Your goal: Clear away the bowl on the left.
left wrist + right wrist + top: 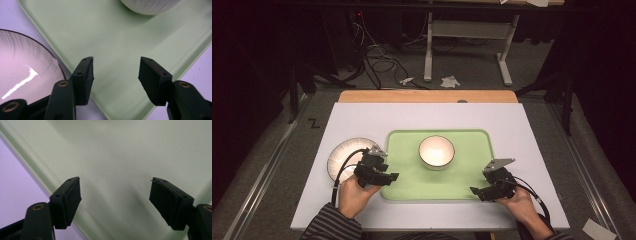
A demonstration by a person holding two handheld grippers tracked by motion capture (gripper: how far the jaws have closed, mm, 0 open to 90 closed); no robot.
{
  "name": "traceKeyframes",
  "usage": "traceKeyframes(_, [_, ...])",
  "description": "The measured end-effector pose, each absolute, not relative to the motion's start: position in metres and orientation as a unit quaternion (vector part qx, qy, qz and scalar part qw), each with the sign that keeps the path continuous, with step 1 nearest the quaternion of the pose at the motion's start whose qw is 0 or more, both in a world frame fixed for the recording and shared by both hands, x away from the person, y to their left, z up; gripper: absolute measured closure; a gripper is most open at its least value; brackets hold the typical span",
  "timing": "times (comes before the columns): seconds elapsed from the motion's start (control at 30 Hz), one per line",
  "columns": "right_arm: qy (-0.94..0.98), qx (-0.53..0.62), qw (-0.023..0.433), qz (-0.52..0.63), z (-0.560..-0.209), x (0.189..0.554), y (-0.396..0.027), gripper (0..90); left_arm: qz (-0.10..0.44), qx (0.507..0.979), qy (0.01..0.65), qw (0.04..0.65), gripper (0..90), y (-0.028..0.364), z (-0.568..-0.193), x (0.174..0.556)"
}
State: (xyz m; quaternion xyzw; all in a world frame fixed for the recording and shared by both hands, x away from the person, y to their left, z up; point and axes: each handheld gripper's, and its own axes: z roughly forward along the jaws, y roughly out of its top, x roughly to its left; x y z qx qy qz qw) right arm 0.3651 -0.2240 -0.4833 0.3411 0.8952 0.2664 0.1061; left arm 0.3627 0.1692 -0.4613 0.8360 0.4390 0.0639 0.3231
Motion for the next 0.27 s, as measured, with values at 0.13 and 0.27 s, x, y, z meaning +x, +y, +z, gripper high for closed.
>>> traceKeyframes(0.13, [0.894,0.342,0.105,0.269,-0.4836,0.3652,-0.2241,26.5,0.062,0.836,0.439,0.323,45.7,0.1694,-0.4623,0.3634])
traceKeyframes(0.27, [0.895,0.339,0.105,0.268,-0.4840,0.3657,-0.2239,26.5,0.062,0.838,0.439,0.319,45.7,0.1684,-0.4634,0.3636])
